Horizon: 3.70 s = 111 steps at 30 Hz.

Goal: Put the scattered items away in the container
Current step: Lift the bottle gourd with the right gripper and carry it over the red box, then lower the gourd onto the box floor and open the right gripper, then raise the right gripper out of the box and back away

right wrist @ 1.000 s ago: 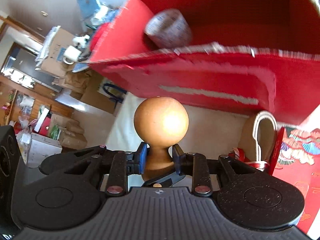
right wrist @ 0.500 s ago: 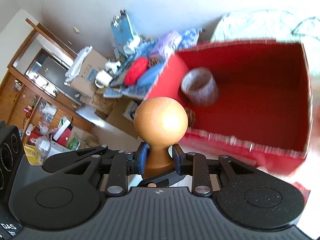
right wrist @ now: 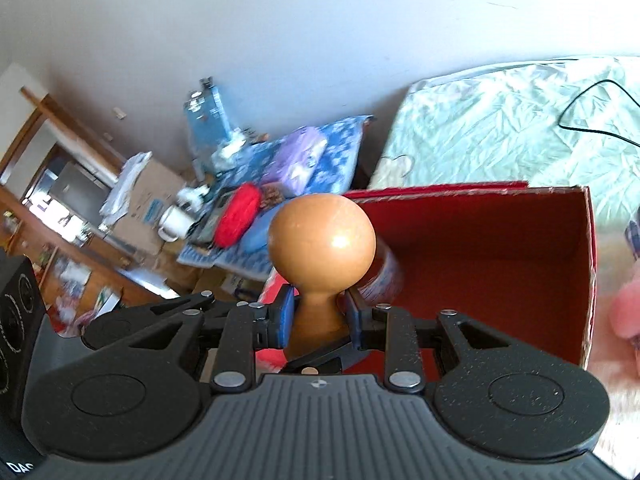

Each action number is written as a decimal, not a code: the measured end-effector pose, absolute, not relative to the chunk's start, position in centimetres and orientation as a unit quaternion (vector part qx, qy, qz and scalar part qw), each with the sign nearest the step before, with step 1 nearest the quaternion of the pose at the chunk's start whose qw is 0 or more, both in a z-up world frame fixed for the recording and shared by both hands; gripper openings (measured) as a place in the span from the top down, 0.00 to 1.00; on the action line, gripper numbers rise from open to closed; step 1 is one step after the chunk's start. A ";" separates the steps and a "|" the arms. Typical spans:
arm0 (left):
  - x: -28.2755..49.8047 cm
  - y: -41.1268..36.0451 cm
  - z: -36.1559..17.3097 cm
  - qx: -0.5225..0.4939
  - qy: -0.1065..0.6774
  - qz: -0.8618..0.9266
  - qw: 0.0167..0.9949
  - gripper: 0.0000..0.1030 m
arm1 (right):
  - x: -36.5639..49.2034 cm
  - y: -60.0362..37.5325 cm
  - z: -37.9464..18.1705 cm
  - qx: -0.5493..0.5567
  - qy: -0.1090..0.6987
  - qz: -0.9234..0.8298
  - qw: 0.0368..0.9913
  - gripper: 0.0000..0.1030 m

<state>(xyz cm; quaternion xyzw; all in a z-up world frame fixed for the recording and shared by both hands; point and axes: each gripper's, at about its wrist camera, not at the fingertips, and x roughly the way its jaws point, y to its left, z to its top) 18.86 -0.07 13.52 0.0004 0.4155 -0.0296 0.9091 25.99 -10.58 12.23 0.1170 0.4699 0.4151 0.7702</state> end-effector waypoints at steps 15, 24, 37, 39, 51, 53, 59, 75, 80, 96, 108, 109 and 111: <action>26.4 2.2 5.5 0.022 0.527 -0.111 0.842 0.63 | 31.1 -8.5 4.3 0.147 0.581 0.306 0.740 0.72; 28.1 3.2 2.2 0.007 0.590 -0.124 0.798 0.62 | 32.1 -6.7 1.6 0.124 0.627 0.275 0.718 0.73; 27.9 4.4 1.0 0.002 0.637 -0.117 0.762 0.62 | 32.2 -7.0 0.3 0.117 0.654 0.276 0.694 0.83; 27.5 4.5 1.1 0.004 0.635 -0.120 0.763 0.62 | 32.2 -7.2 0.3 0.110 0.653 0.273 0.698 0.83; 26.2 4.4 1.4 0.015 0.626 -0.112 0.772 0.61 | 31.7 -8.4 0.0 0.104 0.653 0.289 0.692 0.82; 26.1 4.3 1.5 0.017 0.624 -0.109 0.774 0.61 | 31.7 -8.8 0.1 0.103 0.653 0.290 0.692 0.80; 25.3 4.4 1.6 0.017 0.617 -0.093 0.781 0.61 | 31.5 -10.3 1.1 0.090 0.636 0.295 0.707 0.75; 22.6 5.7 3.5 0.009 0.595 -0.067 0.801 0.47 | 29.9 -10.6 4.2 0.081 0.613 0.278 0.735 0.75; 21.9 5.5 4.6 0.016 0.580 -0.053 0.813 0.37 | 29.8 -10.9 4.4 0.082 0.606 0.270 0.744 0.75; 22.5 5.7 6.2 0.035 0.530 0.045 0.846 0.28 | 28.1 -10.8 5.0 0.076 0.568 0.266 0.775 0.74; 21.0 3.3 7.9 0.015 0.494 0.123 0.861 0.12 | 26.5 -12.5 7.4 0.068 0.524 0.281 0.801 0.72; 20.9 3.1 8.1 0.011 0.491 0.128 0.862 0.12 | 26.4 -12.6 7.6 0.069 0.521 0.283 0.802 0.71; 20.6 2.8 8.4 0.005 0.486 0.138 0.863 0.12 | 26.1 -12.9 7.9 0.068 0.514 0.286 0.806 0.71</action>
